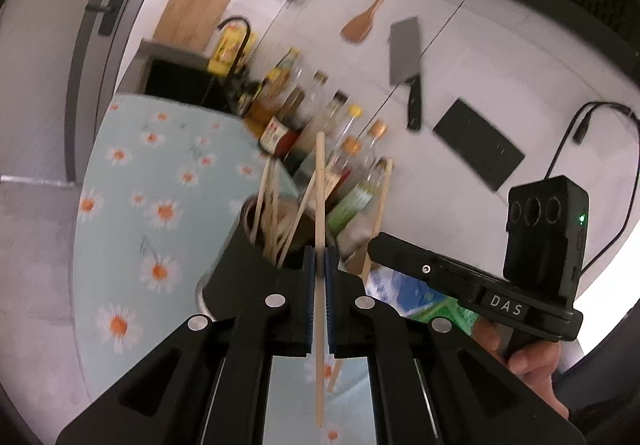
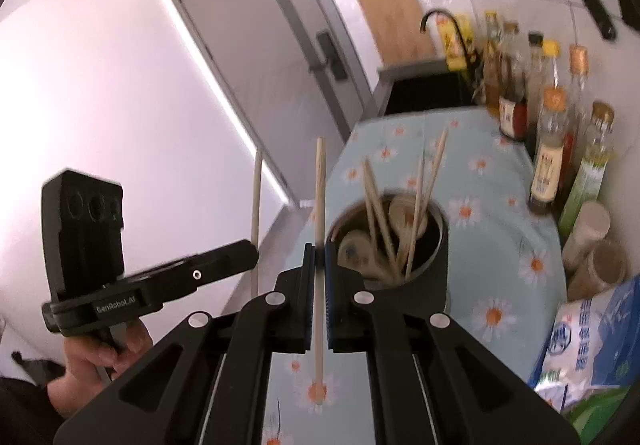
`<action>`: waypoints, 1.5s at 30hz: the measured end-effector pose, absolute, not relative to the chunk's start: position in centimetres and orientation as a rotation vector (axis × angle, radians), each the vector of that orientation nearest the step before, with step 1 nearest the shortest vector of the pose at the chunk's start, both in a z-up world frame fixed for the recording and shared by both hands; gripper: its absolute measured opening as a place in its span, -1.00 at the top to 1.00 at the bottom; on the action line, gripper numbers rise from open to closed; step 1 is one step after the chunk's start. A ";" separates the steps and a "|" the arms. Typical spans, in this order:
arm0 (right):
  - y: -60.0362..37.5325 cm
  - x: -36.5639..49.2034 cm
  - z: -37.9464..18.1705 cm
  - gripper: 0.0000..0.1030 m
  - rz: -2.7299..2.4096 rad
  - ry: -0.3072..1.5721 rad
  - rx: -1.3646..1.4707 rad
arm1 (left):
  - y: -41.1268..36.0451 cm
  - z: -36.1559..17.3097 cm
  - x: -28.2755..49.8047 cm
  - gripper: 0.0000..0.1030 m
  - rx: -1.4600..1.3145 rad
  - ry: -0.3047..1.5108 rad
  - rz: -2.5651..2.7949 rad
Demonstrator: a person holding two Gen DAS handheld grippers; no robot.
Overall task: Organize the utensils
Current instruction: 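Lift both held chopsticks up over the black holder, then lower both chopsticks into the holder and open both grippers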
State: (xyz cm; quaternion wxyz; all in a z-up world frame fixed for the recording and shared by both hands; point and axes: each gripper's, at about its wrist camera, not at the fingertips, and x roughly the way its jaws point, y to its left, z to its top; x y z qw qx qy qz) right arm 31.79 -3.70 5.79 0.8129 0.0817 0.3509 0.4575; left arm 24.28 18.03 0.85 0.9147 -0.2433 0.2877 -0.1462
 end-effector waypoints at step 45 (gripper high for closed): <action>-4.6 36.4 3.9 0.89 0.740 0.480 0.265 | 16.3 0.5 29.9 0.93 -0.263 0.254 -0.296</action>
